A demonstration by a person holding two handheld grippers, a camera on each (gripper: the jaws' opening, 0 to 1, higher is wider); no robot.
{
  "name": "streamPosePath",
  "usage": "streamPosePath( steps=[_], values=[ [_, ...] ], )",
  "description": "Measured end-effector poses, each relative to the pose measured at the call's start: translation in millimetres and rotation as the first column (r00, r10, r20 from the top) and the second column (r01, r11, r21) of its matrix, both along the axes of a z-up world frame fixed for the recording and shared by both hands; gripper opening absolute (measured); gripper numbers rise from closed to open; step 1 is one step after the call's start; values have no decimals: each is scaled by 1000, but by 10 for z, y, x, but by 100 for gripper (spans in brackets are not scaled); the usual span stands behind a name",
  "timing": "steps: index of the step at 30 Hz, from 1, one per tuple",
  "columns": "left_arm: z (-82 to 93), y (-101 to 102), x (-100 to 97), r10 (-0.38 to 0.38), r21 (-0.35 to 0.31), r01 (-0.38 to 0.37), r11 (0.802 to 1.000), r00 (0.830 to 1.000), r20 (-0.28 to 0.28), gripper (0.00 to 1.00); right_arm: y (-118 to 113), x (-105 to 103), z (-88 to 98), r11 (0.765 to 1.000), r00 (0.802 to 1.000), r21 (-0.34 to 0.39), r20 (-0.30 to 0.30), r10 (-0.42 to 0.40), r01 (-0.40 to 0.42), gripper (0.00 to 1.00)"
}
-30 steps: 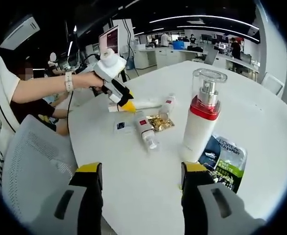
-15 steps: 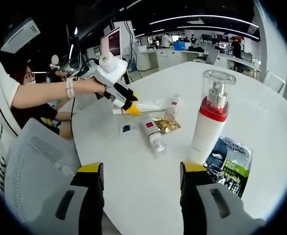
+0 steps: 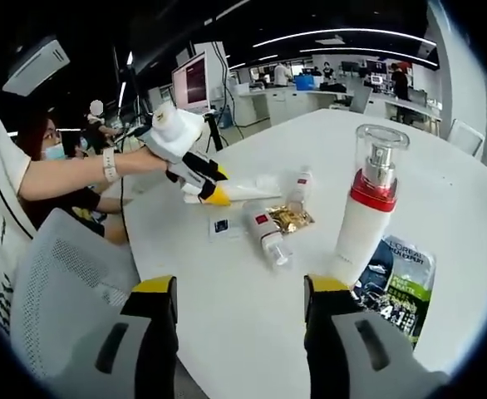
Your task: Arrange the skincare products in the storage area until every visible bottle or jar stands upright without overlapping.
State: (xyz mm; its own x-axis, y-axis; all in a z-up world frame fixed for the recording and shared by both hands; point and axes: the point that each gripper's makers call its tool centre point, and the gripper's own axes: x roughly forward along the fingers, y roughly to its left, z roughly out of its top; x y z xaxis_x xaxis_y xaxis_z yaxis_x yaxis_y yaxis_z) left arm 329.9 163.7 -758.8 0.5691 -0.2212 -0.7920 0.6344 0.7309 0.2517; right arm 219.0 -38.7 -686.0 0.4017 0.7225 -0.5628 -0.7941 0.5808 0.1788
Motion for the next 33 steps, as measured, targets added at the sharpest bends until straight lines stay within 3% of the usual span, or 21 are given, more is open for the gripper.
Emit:
streamPosePath(
  steps=[8, 15, 33],
  values=[
    [33, 16, -145, -50, 81, 47, 996, 998, 39, 31, 84, -4, -16, 999, 1000, 38, -23, -3, 4, 60],
    [42, 31, -229, -67, 98, 62, 993, 997, 45, 31, 159, -23, -23, 997, 999, 71, -47, 0, 4, 60],
    [18, 154, -541, 7, 48, -8, 999, 999, 33, 30, 424, -29, 22, 987, 996, 163, -91, 6, 9, 58]
  ],
)
